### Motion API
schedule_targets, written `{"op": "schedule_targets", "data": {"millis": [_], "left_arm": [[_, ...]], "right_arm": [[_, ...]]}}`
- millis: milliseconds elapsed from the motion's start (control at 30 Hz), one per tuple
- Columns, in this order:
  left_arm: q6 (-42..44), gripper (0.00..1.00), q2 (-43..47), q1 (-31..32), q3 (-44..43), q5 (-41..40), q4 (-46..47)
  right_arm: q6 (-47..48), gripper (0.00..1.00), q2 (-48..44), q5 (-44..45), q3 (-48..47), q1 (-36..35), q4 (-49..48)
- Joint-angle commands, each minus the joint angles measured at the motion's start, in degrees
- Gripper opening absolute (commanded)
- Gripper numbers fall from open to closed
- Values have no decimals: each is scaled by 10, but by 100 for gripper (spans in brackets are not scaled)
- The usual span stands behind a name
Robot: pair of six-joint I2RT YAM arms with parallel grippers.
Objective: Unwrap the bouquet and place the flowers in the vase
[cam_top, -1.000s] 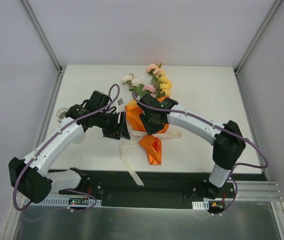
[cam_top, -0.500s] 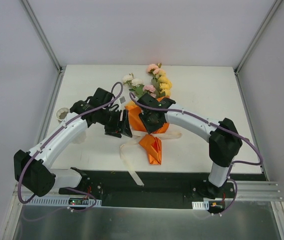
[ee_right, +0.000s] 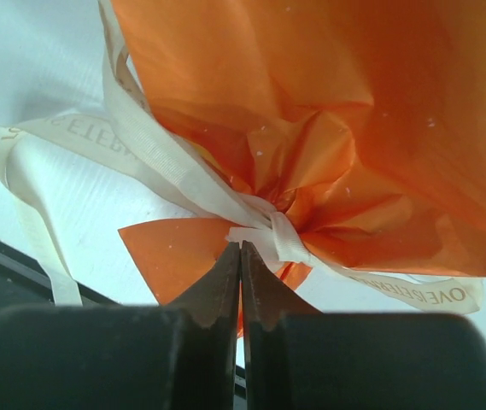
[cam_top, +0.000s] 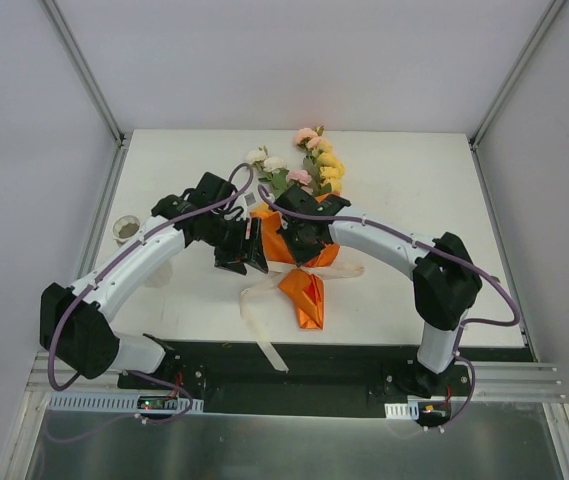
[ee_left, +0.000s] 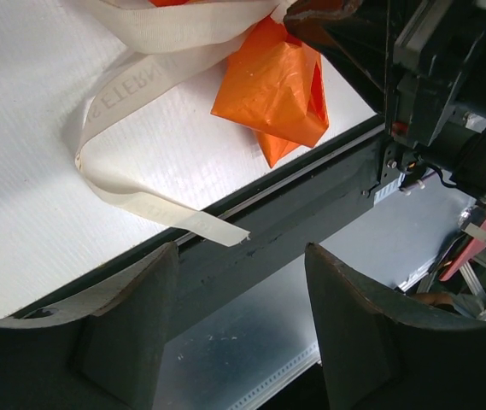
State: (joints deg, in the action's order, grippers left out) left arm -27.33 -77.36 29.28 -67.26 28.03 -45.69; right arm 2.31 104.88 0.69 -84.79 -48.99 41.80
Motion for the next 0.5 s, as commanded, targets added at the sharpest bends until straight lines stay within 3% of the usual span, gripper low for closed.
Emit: {"op": "schedule_targets", "data": {"millis": [0, 133, 200, 267, 467], "left_arm": [[-15, 61, -9, 3, -15, 8, 13], [-20, 69, -20, 4, -5, 25, 37], [-25, 65, -29, 5, 4, 37, 47], [-28, 55, -34, 6, 13, 39, 65], [-57, 44, -75, 11, 56, 83, 151]], "right_arm": [[6, 1, -12, -28, 11, 0, -8], [9, 1, -36, -19, 14, 3, -7], [-1, 1, -58, -24, 17, 5, -8], [-20, 1, -84, -36, 33, 14, -23], [-71, 1, -132, -71, 89, 30, -87]]}}
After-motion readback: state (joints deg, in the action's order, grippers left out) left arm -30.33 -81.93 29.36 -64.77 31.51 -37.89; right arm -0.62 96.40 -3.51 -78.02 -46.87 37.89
